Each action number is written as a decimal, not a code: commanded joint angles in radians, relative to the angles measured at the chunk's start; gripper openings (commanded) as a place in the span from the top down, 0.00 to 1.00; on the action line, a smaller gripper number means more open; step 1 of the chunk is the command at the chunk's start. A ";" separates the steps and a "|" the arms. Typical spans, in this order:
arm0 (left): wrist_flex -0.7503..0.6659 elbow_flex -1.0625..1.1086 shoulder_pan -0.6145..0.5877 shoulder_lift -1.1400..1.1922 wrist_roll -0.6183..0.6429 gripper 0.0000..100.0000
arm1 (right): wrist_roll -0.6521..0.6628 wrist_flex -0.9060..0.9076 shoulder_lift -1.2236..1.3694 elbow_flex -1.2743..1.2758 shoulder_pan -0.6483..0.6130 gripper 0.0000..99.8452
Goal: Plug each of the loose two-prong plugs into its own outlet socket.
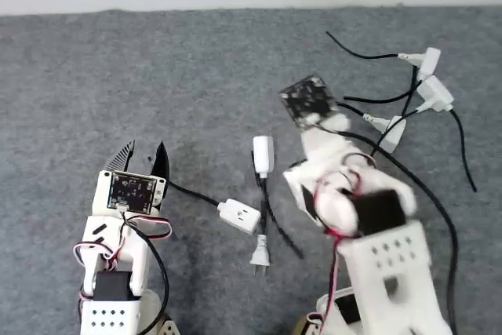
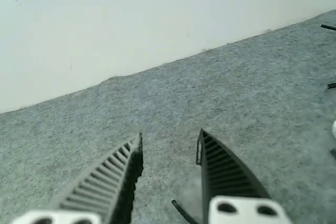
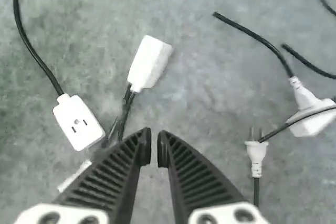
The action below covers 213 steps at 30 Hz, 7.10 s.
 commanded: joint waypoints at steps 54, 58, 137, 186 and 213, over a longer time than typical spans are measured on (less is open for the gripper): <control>-0.025 -0.010 0.006 -0.012 -0.012 0.84 | -0.476 -0.556 0.360 0.494 -0.366 0.75; -0.025 -0.010 0.006 -0.012 -0.012 0.84 | -0.476 -0.575 0.360 0.503 -0.366 0.86; 0.021 -0.027 0.158 -0.020 -0.048 0.84 | 0.069 -0.298 0.348 0.044 -0.128 0.99; 0.485 -0.561 0.588 -0.198 -0.068 0.84 | 0.018 -0.044 0.163 -0.677 -0.481 0.99; 0.365 -0.693 0.847 -0.196 0.087 0.84 | 0.003 -0.214 -0.139 -0.430 -0.526 0.99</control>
